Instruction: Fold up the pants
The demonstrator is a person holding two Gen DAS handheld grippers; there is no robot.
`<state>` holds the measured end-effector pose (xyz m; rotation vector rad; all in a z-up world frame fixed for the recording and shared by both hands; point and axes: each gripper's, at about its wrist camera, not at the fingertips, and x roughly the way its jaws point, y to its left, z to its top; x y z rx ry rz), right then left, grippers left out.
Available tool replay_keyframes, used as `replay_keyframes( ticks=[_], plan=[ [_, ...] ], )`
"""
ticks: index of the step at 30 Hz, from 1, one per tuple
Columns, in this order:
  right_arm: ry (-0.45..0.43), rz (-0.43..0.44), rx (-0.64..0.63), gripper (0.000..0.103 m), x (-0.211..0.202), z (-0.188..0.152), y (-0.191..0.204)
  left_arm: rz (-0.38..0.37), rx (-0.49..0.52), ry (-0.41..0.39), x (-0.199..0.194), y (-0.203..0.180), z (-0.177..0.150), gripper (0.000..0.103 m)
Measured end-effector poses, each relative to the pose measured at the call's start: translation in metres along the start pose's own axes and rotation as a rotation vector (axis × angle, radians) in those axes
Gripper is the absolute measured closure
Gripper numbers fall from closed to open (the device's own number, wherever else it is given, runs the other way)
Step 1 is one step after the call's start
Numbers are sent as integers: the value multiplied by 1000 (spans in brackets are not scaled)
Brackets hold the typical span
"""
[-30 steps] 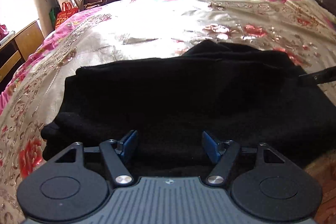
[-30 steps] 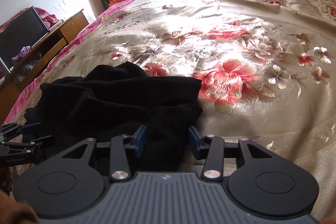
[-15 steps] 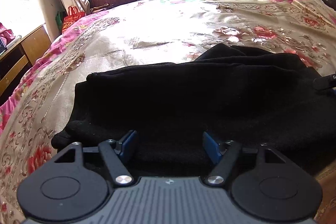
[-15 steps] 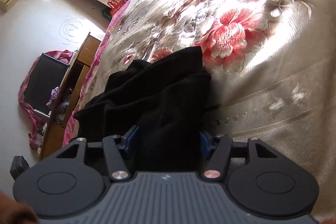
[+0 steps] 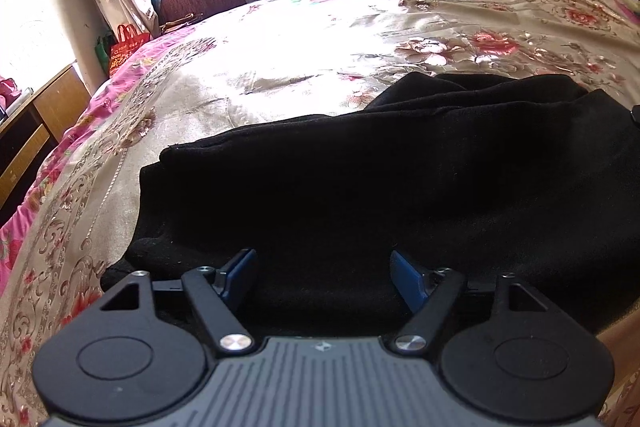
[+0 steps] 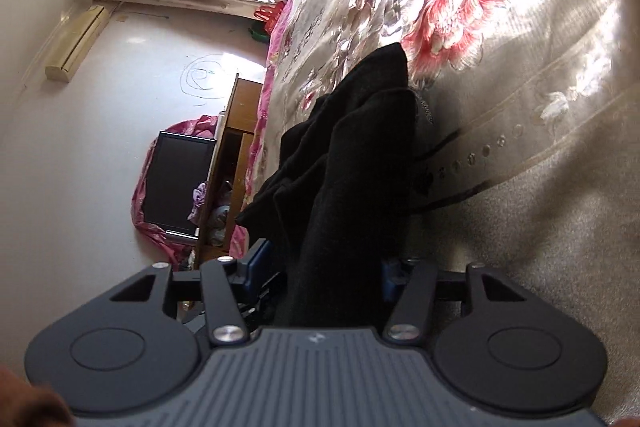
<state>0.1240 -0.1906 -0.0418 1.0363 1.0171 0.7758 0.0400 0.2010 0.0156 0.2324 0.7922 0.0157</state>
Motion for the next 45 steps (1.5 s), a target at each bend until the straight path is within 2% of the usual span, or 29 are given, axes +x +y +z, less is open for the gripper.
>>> replay_keyframes(
  ticks=[3, 4, 5, 7, 8, 12, 15, 18, 22, 25, 27, 31, 33, 35, 39, 41, 44, 45],
  plan=[
    [48, 18, -18, 49, 29, 4, 0, 7, -19, 9, 3, -1, 3, 15],
    [56, 0, -20, 54, 41, 6, 1, 10, -20, 10, 3, -2, 4, 15],
    [56, -35, -21, 70, 51, 7, 1, 12, -13, 10, 3, -4, 4, 15],
    [39, -97, -2, 85, 60, 11, -2, 31, 14, 15, 5, -8, 4, 15],
    [29, -88, 22, 87, 56, 11, -3, 30, 21, 21, 6, -8, 5, 15],
    [-13, -81, 21, 90, 26, 1, 4, -42, -28, 53, 5, -13, 8, 15],
    [-34, -103, 47, 90, -6, -5, -1, -82, 25, 40, -3, -41, 7, 16],
    [-45, -182, 53, 90, -50, -9, -3, -157, 47, 26, -13, -73, 7, 16],
    [-84, -299, 57, 90, -110, -13, 12, -302, 49, -15, -26, -115, 11, 16],
    [-128, -407, 31, 90, -140, -14, 42, -362, 89, -56, -29, -150, 15, 15],
    [-143, -477, 5, 88, -146, -13, 69, -389, 96, -69, -29, -165, 18, 15],
    [-117, -589, -111, 84, -122, -9, 120, -393, 77, -92, -29, -173, 23, 15],
    [-88, -665, -172, 80, -92, -5, 147, -403, 46, -99, -29, -167, 21, 15],
    [-73, -698, -224, 79, -66, -1, 165, -417, 10, -113, -29, -161, 17, 15],
    [-25, -732, -198, 76, -20, 10, 181, -428, 17, -153, -34, -151, 11, 15],
    [32, -776, -184, 68, 6, 14, 189, -447, -4, -159, -35, -141, 7, 15],
    [89, -829, -275, 52, 52, 4, 206, -472, -46, -157, -34, -125, 6, 15],
    [103, -828, -296, 51, 65, 2, 209, -480, -65, -157, -34, -121, 6, 15]
  ],
)
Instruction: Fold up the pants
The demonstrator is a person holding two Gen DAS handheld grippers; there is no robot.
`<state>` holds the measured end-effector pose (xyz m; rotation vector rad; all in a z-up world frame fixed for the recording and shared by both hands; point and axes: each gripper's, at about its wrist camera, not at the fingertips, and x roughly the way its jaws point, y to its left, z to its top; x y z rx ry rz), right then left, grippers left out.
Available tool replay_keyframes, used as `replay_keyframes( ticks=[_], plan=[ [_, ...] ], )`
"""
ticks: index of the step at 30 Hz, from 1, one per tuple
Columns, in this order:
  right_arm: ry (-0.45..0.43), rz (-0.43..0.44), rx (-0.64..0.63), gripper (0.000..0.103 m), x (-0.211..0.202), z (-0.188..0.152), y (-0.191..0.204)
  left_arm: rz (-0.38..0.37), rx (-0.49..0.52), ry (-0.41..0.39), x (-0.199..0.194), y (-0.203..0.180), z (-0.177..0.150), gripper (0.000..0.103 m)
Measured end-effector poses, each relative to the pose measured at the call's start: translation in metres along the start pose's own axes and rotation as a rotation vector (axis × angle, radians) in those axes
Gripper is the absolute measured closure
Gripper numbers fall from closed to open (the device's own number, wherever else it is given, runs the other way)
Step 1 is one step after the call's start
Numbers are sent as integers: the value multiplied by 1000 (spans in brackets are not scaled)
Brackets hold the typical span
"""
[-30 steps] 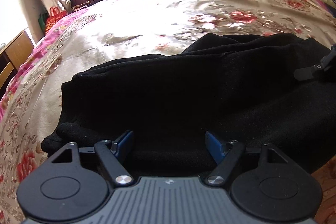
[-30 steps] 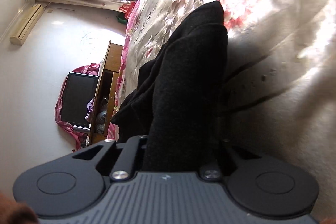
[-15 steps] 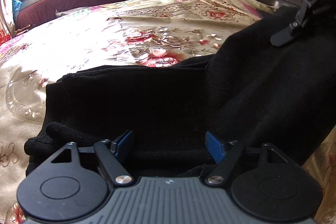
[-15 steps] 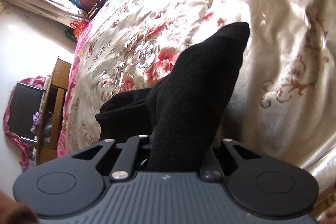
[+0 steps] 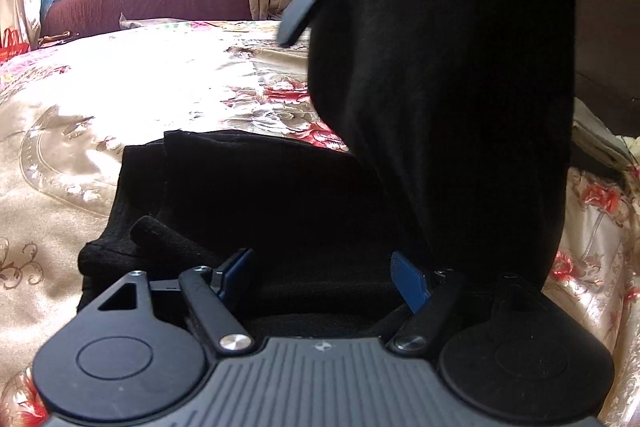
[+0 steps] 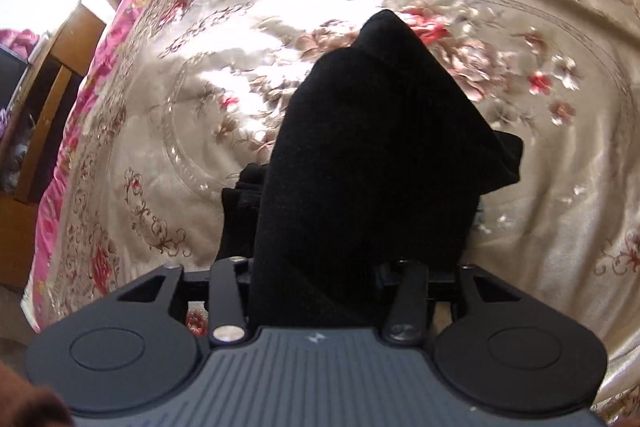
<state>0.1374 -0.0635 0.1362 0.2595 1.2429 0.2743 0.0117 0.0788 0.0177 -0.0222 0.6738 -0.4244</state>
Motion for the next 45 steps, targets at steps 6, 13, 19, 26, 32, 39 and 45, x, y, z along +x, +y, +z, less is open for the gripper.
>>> replay_keyframes(
  ticks=[6, 13, 19, 26, 32, 39, 45],
  plan=[
    [24, 60, -103, 50, 25, -1, 55, 3, -67, -8, -9, 16, -1, 16],
    [-53, 14, -180, 50, 12, -7, 44, -21, -75, -12, -21, 19, -11, 16],
    [-42, 38, -209, 49, 41, -22, 29, 12, -91, -18, -35, 16, -15, 15],
    [-25, 109, -234, 46, 80, -55, 25, 147, -193, -32, -88, 32, -28, 15],
    [-108, 235, -153, 48, 39, -49, -14, 199, -186, -154, -117, 42, -3, 15],
    [-209, 155, -126, 46, 54, -17, -50, 194, -92, -197, -71, 37, 32, 15],
    [-250, 170, -101, 54, 95, 3, -82, 264, -69, 11, -22, 48, -9, 11]
  ],
)
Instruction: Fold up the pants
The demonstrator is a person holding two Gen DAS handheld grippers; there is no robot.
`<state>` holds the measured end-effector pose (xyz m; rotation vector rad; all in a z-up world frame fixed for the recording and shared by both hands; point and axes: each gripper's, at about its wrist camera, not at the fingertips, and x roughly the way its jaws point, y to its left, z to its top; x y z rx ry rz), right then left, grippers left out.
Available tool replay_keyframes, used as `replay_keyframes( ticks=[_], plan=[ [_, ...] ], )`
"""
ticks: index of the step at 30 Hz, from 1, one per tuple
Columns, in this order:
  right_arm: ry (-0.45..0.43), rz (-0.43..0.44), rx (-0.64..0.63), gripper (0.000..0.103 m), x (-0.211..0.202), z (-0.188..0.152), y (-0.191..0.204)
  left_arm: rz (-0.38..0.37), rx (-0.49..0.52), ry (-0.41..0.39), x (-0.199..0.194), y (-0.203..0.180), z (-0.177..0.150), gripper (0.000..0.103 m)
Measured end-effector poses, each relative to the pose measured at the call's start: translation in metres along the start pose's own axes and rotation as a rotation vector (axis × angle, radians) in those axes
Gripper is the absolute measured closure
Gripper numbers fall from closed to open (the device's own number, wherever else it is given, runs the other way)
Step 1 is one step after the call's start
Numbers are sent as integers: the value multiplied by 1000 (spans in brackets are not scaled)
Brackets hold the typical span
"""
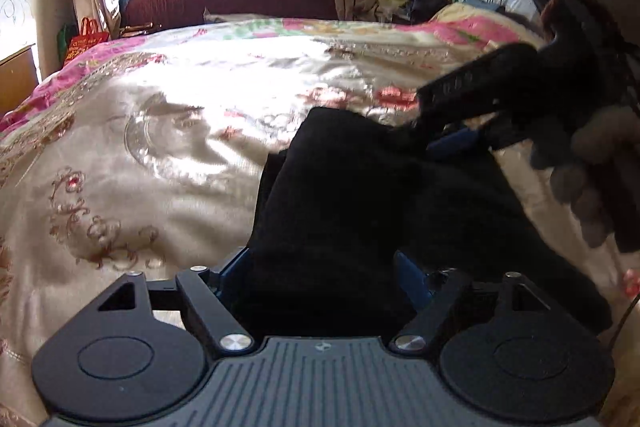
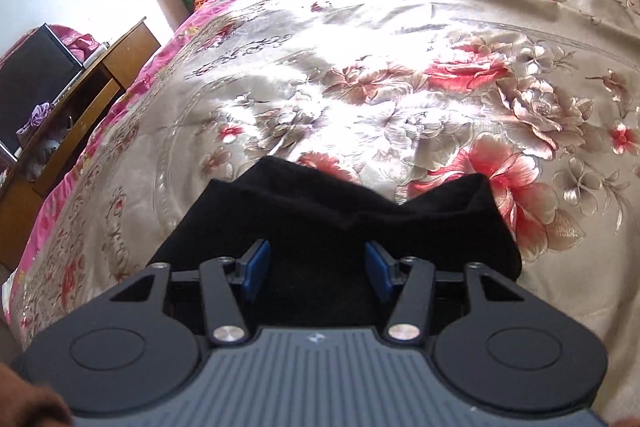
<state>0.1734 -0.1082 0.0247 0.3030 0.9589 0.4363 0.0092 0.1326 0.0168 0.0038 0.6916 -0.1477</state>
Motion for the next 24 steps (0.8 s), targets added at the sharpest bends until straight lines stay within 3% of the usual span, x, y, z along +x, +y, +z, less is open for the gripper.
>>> replay_keyframes(
  ticks=[5, 8, 11, 15, 18, 20, 24],
  plan=[
    [-26, 15, 79, 61, -4, 2, -18, -42, -119, 31, -2, 15, 2, 3],
    [-92, 18, 20, 59, -48, -12, -10, -21, -79, -12, -20, 11, 10, 4],
    [-64, 69, -25, 59, -81, -40, 1, 23, -5, -44, -30, 1, 14, 4],
    [59, 89, -138, 58, -90, -90, 22, 50, 18, 25, -18, -2, 5, 3],
    [34, 0, -288, 52, -90, -116, 37, 35, -37, 69, -16, 6, 2, 3],
    [-1, 8, -272, 50, -102, -115, 40, 53, -33, 62, -26, 5, 4, 3],
    [-36, 48, -151, 51, -118, -111, 24, 97, 66, 28, -47, -9, 7, 3]
  ],
)
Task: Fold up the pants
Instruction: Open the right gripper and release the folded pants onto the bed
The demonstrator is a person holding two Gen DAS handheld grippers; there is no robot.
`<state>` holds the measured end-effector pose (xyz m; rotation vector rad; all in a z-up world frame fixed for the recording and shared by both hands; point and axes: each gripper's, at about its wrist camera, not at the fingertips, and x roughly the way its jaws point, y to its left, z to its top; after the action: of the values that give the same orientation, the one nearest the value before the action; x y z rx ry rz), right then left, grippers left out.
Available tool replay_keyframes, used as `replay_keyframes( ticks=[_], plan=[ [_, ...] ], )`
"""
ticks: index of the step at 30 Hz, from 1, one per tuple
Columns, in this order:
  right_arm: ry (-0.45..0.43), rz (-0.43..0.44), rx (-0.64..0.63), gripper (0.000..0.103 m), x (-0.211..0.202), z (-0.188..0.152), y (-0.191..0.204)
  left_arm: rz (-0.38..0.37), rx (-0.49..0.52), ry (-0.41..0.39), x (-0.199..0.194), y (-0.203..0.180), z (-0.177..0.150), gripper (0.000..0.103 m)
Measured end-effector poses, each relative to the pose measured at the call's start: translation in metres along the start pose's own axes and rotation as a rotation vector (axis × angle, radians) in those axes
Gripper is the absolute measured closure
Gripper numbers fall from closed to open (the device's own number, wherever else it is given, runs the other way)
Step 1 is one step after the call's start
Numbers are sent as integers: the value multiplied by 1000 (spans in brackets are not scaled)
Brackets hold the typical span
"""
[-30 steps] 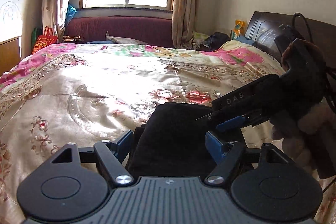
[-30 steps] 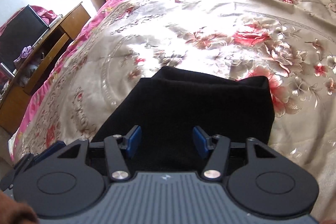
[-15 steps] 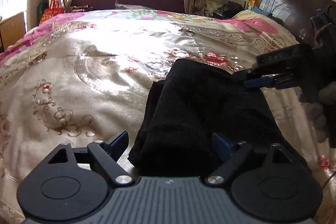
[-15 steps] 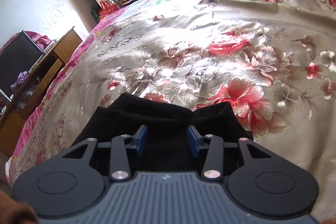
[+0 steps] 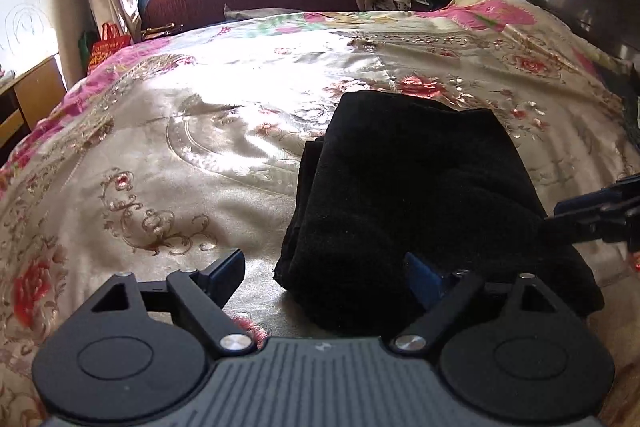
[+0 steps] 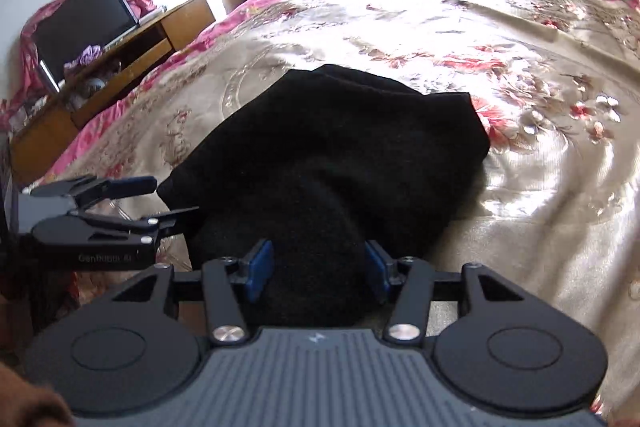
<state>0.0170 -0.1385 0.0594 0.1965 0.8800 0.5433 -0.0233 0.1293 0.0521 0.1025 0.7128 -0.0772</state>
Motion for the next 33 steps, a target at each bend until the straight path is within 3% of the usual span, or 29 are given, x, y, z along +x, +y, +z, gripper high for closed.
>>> replay_keyframes(
  ticks=[3, 6, 14, 33],
  plan=[
    [-1, 5, 81, 50, -7, 0, -12, -23, -1, -17, -14, -3, 4, 3],
    [-14, -31, 59, 50, -10, -5, -7, -47, -4, -41, -25, -12, 7, 3],
    [-27, -33, 77, 50, -19, -29, 4, -82, 32, 9, -27, -52, -8, 3],
    [-27, -41, 108, 48, -31, -44, 9, -20, 64, 24, -40, -80, -14, 3]
  ],
)
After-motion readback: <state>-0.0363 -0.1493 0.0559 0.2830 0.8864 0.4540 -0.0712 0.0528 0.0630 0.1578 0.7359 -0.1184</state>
